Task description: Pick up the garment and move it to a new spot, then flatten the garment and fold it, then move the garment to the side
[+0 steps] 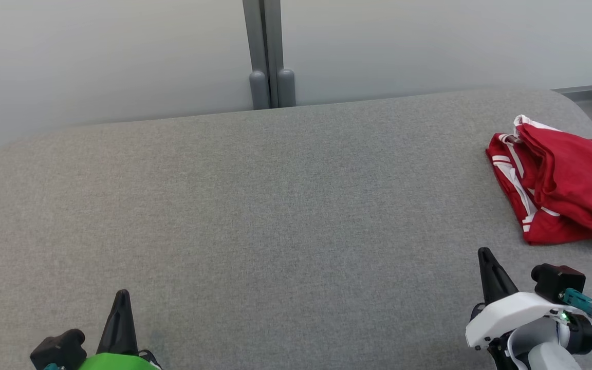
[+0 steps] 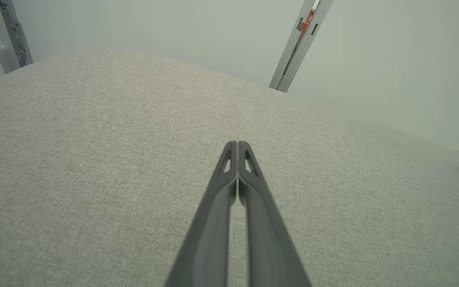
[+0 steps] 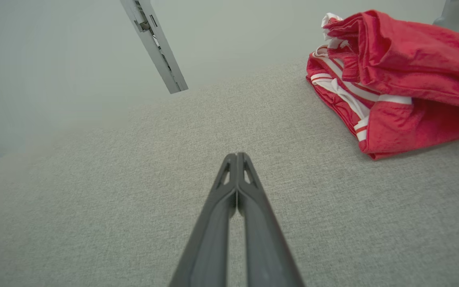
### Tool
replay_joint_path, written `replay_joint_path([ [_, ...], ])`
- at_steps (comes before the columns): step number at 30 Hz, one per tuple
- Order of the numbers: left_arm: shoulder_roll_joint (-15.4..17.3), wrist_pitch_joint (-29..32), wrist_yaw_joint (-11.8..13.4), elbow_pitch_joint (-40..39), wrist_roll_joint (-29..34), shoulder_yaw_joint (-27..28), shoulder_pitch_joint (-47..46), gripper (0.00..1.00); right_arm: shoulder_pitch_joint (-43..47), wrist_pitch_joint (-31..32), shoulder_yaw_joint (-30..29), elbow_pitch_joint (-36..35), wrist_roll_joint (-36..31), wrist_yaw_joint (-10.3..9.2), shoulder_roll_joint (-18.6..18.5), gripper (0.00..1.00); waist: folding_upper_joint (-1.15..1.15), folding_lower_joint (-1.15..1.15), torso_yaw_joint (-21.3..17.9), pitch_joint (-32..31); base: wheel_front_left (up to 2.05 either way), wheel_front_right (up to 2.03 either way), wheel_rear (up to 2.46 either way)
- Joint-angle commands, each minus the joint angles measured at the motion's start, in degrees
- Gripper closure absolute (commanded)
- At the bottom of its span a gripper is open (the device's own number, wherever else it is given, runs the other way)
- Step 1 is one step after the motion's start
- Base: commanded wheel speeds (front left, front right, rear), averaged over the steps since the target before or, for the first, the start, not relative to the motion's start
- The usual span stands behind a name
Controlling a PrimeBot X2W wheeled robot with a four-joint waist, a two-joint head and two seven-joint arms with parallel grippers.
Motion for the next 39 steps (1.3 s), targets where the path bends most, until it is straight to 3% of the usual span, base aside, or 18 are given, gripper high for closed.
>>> replay_joint_path([
  [1, 0.19, 0.54, -0.22, -1.05, -2.79, 0.42, -1.58, 1.00, -1.09, 0.49, -0.36, -1.34, 2.87, -0.01, -0.04, 1.00, 0.00, 0.00, 0.03, 0.01, 0.00, 0.00, 0.00],
  [39, 0.43, 8.69, -0.83, -2.37, -33.17, 2.29, -4.98, 1.00, -1.40, 6.84, -2.98, -4.28, 34.86, -0.03, 0.37, 1.00, 0.00, 0.00, 0.61, 0.26, 0.00, 0.00, 0.00],
])
